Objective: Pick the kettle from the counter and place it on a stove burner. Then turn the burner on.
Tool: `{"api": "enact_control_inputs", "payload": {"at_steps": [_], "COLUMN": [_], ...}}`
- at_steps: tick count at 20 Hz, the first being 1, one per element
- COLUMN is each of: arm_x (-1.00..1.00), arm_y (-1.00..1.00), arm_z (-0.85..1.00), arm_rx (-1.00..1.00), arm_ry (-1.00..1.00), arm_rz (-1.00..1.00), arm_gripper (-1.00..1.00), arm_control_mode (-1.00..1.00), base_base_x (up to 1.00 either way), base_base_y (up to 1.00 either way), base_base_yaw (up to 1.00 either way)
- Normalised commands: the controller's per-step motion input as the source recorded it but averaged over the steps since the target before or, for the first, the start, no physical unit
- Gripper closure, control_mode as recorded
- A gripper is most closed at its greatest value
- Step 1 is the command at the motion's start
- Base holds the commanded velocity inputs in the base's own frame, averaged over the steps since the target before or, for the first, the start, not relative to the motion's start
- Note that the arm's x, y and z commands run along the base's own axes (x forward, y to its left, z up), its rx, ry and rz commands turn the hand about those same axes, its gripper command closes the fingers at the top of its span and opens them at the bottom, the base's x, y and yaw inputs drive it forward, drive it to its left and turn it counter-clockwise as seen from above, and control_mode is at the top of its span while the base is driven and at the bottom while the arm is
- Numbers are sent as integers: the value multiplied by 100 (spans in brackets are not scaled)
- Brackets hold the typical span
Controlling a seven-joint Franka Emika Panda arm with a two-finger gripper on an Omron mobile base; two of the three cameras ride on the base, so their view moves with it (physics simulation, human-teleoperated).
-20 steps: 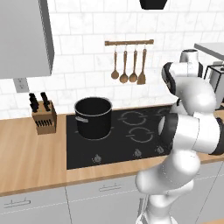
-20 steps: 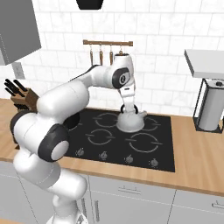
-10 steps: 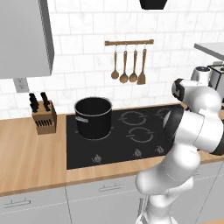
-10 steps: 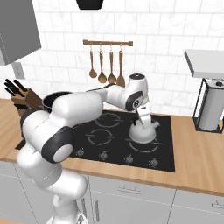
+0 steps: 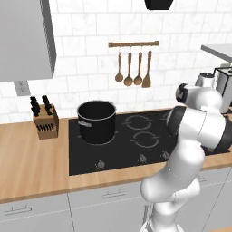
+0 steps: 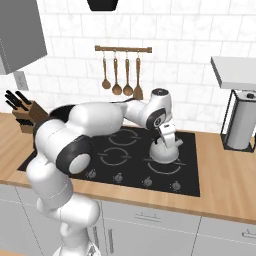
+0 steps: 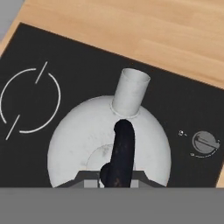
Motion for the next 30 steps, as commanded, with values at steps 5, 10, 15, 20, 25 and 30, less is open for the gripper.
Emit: {"api": "enact_control_inputs", "payload": {"at_steps": [5,10,15,20,25,30], "arm_x": [0,0,17,35,29,28], "arm_y": [-5,-2,-1,-5,-10,-15], "arm_z": [-29,-51,-35,-1,-17,-29], "arm_rx": [0,0,5,4,1,0], "arm_ry": [4,3,0,0,0,0], "arm_rz": [0,0,0,0,0,0], "arm_gripper": [100,100,100,100,100,100], "arm_control_mode": [-100,-100,-100,-100,-100,-100], "base_base_x": [0,0,0,0,0,0], "base_base_y": [0,0,0,0,0,0], "base_base_yaw": [0,0,0,0,0,0]}}
